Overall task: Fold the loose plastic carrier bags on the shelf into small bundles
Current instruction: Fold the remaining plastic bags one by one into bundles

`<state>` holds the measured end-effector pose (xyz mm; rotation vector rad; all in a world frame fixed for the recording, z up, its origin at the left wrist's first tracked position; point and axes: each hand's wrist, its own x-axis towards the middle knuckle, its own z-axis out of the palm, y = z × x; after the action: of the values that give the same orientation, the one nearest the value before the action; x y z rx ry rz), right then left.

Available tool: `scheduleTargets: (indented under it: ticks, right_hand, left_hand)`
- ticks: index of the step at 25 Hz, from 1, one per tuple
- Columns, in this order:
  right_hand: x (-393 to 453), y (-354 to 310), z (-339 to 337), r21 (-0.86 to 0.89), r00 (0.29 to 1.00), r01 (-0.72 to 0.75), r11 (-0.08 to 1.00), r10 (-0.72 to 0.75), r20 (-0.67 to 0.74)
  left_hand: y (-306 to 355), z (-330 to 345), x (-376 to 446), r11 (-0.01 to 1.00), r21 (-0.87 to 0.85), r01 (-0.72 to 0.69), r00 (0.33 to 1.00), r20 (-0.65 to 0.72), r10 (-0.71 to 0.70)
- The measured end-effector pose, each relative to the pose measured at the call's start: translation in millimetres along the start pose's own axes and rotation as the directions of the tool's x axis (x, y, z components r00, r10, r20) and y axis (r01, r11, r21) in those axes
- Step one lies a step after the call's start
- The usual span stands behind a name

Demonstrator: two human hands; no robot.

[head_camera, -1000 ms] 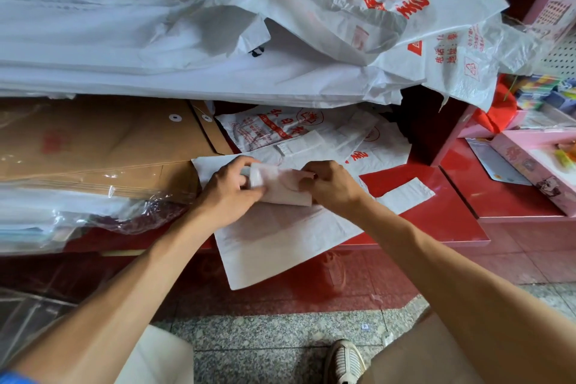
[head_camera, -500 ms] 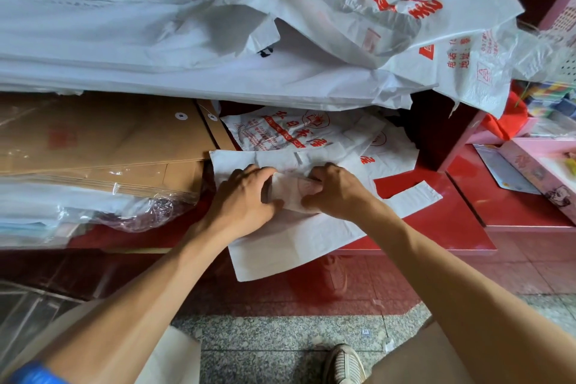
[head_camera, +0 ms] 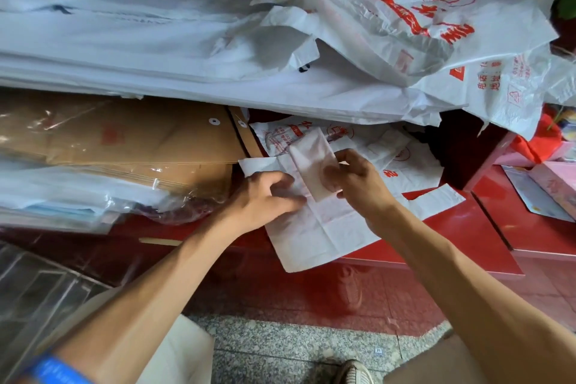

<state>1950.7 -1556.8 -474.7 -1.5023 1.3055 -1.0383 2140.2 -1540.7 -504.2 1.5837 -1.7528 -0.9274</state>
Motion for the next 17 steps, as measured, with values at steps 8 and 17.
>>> scheduleTargets:
  ticks: [8,17]
  right_hand:
    - [-27.5,-78.5,127.8,0.114,0.888,0.185,0.976,-0.216,0.406]
    - [-93.2,-146.6,307.6,0.132,0.592,0.086,0.987,-0.158,0.790]
  left_hand:
    - [-17.6,-103.9,-128.1,0.970,-0.243,0.021,0.905,-0.408,-0.122]
    - [-123.8,-158.4,-280.7,0.958,-0.189,0.215,0.643,-0.712,-0.284]
